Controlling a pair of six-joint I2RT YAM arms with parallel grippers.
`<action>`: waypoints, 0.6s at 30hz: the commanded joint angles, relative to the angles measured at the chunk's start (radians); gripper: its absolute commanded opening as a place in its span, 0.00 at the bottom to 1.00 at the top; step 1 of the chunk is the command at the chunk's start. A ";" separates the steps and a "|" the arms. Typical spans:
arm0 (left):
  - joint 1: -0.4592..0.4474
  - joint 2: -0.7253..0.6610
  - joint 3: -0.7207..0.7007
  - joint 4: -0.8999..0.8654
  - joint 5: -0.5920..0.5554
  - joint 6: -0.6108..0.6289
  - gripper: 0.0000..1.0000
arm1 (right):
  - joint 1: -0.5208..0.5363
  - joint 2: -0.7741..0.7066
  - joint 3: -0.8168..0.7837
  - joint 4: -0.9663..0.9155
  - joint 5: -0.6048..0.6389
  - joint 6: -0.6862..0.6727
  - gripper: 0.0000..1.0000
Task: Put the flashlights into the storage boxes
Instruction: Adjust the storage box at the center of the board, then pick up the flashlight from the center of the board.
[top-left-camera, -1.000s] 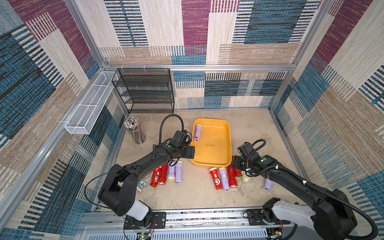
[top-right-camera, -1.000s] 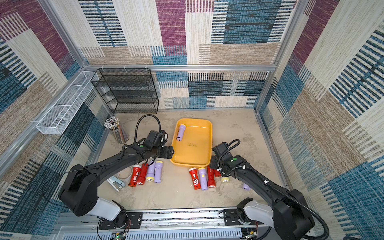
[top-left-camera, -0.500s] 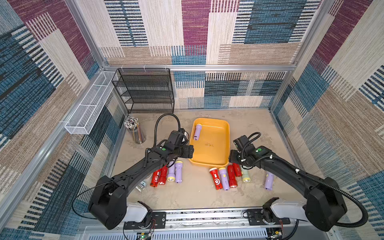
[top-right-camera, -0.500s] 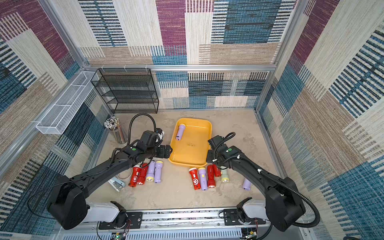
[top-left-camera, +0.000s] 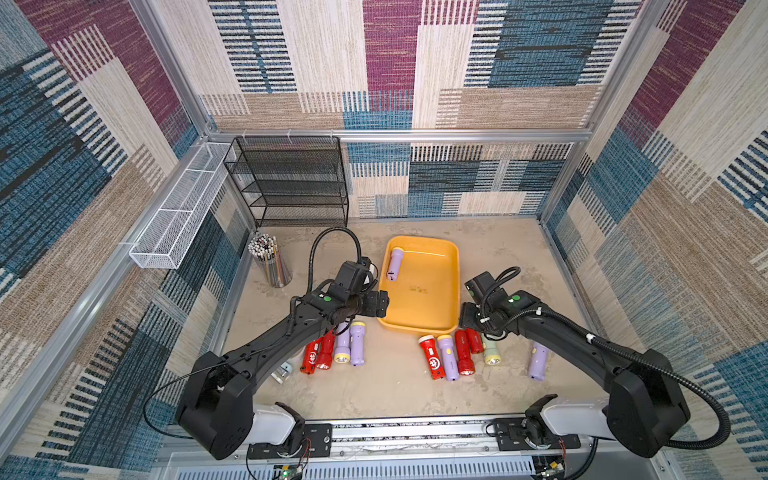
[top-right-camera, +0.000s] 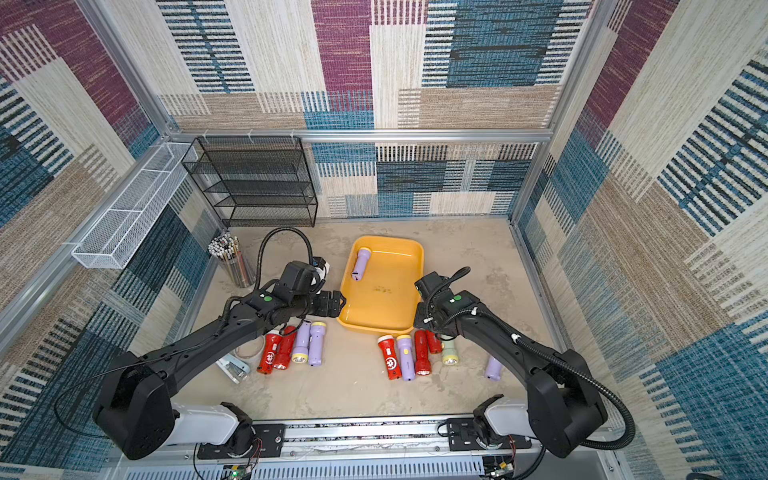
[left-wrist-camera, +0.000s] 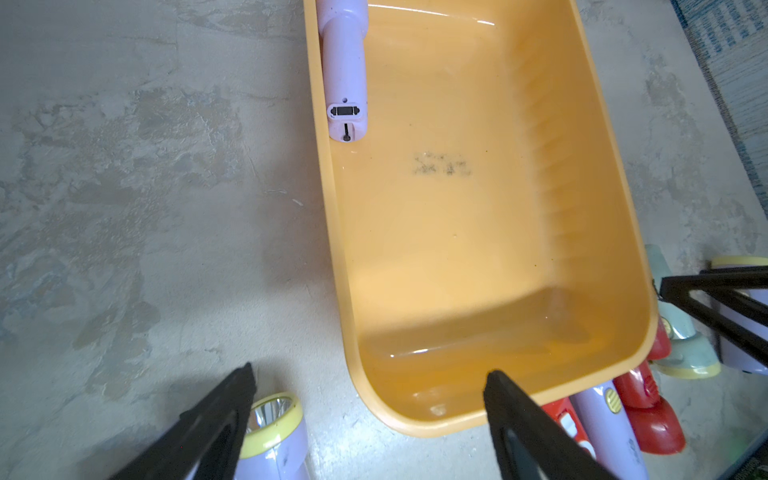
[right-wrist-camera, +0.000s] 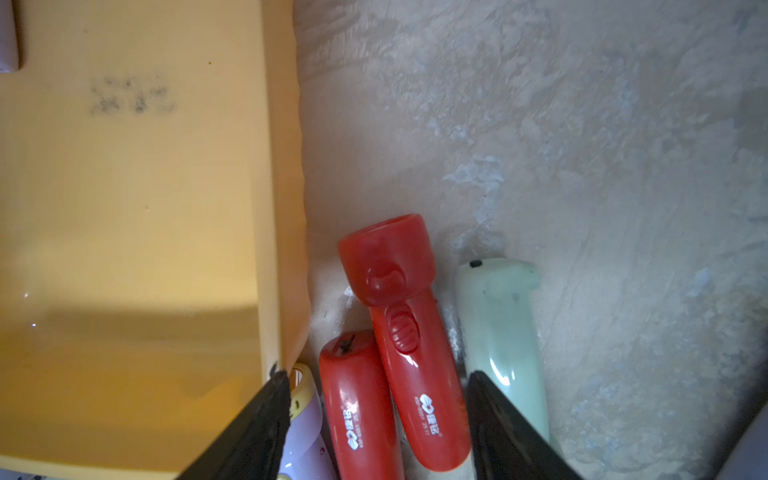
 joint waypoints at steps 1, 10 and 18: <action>-0.001 0.003 0.008 0.006 0.014 0.024 0.90 | -0.006 -0.016 -0.018 -0.001 0.017 0.014 0.70; 0.001 0.003 0.007 -0.003 -0.015 0.037 0.90 | -0.034 -0.088 -0.084 0.015 0.006 0.013 0.71; 0.002 0.005 0.005 0.001 -0.018 0.034 0.90 | -0.056 -0.111 -0.094 0.011 0.002 -0.007 0.71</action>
